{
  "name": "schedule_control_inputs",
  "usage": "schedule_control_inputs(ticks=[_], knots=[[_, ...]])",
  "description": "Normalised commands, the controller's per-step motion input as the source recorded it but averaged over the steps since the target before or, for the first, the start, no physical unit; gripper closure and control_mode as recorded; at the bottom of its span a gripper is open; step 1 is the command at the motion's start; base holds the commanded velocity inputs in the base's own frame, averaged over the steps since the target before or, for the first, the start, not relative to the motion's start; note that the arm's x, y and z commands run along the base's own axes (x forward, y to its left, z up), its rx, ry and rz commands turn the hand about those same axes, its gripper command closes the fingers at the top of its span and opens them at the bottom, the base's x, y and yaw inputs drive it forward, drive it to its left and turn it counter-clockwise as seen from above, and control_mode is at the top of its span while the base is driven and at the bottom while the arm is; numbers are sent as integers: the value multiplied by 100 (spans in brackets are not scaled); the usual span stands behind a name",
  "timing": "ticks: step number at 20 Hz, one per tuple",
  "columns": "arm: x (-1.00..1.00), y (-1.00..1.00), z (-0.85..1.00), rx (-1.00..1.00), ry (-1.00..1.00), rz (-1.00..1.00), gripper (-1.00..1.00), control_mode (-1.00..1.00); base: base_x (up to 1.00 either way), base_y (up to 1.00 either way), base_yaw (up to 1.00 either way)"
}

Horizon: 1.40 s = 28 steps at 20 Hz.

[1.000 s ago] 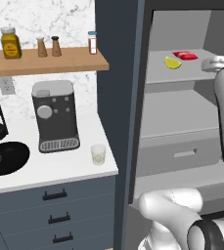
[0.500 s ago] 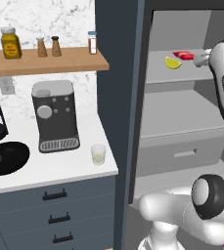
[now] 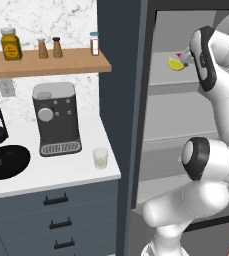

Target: Grab a lemon wedge from the fridge and one ice cube from the ice bowl, and put them in the glass of lemonade.

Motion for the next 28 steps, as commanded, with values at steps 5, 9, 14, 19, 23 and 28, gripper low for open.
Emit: schedule_control_inputs(ticks=[5, 9, 14, 19, 23, 28], knots=[[40, 0, -18, 0, 5, 1, -100, -100, 0, 0, 0], [42, 0, -38, 0, 0, 2, -100, -100, 0, 0, 0], [34, 0, -14, 0, 0, 2, -100, -100, 0, 0, 0], [34, 0, 2, 0, 0, 0, -100, -100, 0, 0, 0], [41, -5, 1, 0, 0, 0, -100, -100, 0, 0, 0], [49, -1, 2, 0, 0, 0, -100, -100, 0, 0, 0]])
